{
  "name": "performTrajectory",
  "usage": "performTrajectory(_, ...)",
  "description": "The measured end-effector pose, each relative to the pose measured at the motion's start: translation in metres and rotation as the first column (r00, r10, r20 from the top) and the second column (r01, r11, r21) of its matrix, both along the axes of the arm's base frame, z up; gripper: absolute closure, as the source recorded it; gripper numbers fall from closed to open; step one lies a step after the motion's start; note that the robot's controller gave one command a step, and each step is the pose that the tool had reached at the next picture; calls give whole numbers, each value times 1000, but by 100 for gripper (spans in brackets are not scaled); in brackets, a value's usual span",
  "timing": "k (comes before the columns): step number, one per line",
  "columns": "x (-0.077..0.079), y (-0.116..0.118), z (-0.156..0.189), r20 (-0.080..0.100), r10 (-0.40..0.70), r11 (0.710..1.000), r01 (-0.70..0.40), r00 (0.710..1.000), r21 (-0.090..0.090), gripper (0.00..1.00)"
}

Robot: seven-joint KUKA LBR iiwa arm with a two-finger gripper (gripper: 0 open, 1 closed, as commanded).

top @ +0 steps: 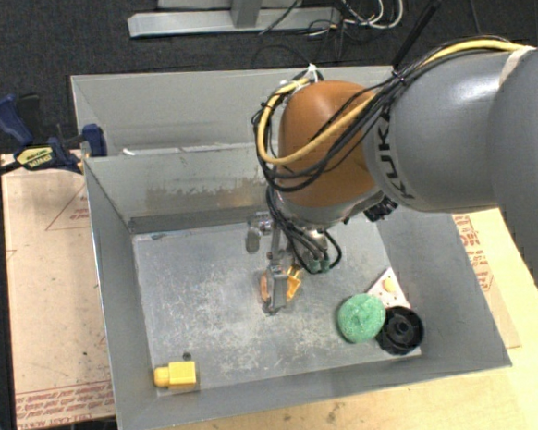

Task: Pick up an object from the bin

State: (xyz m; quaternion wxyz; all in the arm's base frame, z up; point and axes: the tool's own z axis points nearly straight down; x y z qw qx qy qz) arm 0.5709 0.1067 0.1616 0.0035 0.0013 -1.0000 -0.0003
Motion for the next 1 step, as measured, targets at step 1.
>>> performTrajectory(1,2,0,4,8,-2,1000,2,1000,1,0)
